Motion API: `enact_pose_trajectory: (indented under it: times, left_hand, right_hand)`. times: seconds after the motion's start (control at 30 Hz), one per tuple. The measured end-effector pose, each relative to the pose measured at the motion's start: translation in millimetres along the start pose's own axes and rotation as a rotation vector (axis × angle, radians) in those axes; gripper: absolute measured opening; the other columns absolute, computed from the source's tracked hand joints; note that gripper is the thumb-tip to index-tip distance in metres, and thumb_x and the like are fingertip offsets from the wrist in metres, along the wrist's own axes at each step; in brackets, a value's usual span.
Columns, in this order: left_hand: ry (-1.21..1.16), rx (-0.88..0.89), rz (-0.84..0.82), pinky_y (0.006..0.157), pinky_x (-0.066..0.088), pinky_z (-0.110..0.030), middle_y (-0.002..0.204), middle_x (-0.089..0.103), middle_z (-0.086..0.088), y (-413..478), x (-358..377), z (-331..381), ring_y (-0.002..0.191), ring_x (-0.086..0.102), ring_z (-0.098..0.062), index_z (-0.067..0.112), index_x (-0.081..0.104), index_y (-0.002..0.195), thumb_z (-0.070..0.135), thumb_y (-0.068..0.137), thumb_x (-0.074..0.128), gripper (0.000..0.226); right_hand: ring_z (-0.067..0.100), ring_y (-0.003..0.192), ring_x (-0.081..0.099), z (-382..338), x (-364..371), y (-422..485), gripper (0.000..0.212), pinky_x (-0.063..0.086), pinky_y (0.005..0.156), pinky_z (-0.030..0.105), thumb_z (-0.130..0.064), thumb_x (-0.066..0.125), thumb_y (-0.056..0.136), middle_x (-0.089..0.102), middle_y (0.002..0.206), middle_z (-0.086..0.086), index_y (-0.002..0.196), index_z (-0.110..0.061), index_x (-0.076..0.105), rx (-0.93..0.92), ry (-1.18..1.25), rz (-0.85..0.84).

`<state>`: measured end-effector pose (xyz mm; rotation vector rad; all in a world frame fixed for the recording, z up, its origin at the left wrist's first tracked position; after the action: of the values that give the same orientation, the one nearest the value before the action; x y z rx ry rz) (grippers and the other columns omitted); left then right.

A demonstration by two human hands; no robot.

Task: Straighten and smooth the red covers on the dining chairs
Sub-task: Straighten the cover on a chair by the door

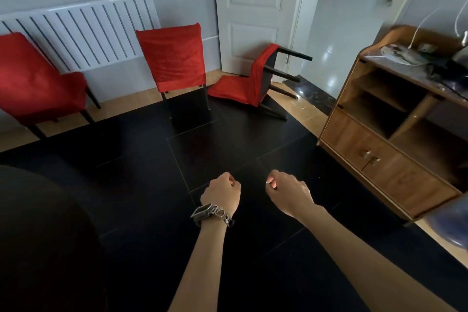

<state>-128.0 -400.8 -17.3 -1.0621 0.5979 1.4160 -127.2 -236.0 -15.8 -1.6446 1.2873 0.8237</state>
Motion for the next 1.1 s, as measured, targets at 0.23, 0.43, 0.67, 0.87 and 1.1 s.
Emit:
enact_pose_trajectory:
  times: [0.23,0.43,0.67,0.87,1.1]
  left_hand:
    - [-0.041,-0.024,-0.027,0.053,0.038,-0.023,0.083,0.057,0.007,99.2,5.3,45.3,0.066,0.055,-0.010,0.022,0.057,0.111,0.033,0.098,0.040,0.024]
    - [-0.079,-0.064,-0.030,0.067,0.046,-0.028,0.099,0.065,0.003,188.9,-8.8,105.3,0.082,0.063,-0.016,0.022,0.058,0.109,0.032,0.097,0.041,0.024]
    - [-0.125,-0.105,0.018,0.072,0.047,-0.030,0.102,0.066,0.003,278.5,-26.8,141.0,0.086,0.061,-0.018,0.023,0.059,0.108,0.032,0.096,0.041,0.023]
    - [-0.155,-0.142,0.011,0.080,0.051,-0.033,0.103,0.066,0.004,357.3,-34.4,145.5,0.090,0.062,-0.017,0.024,0.059,0.110,0.033,0.096,0.041,0.024]
    - [-0.189,-0.134,-0.021,0.082,0.051,-0.034,0.105,0.066,0.003,481.2,-48.6,151.6,0.092,0.062,-0.018,0.023,0.059,0.109,0.032,0.096,0.041,0.024]
  right_hand:
    - [0.019,0.105,0.057,26.7,-18.8,108.4,0.025,0.046,0.095,0.040,-0.028,0.046,0.098,0.058,0.117,0.000,0.120,-0.019,0.054,0.008,0.008,-0.071]
    - [0.020,0.101,0.058,44.6,-64.9,207.8,0.022,0.048,0.091,0.039,-0.027,0.045,0.098,0.059,0.115,0.002,0.116,-0.018,0.056,-0.010,0.041,-0.067]
    - [0.022,0.103,0.058,45.4,-100.3,307.0,0.024,0.048,0.092,0.044,-0.024,0.041,0.098,0.060,0.117,0.003,0.118,-0.017,0.052,-0.034,0.076,-0.055]
    - [0.021,0.104,0.058,31.3,-108.3,388.0,0.026,0.048,0.093,0.043,-0.022,0.040,0.099,0.059,0.119,0.004,0.123,-0.017,0.050,-0.050,0.117,-0.091]
    - [0.020,0.104,0.058,6.7,-126.5,513.6,0.027,0.048,0.091,0.040,-0.023,0.041,0.099,0.059,0.120,0.003,0.124,-0.018,0.049,-0.055,0.103,-0.082]
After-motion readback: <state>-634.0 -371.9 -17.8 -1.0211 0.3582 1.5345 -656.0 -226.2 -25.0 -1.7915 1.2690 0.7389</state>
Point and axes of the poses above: each hand's wrist, its own y-axis towards the middle knuckle, its own x-axis out of the palm, z = x × y, the point moved 4 cm from there along y, towards the middle knuckle
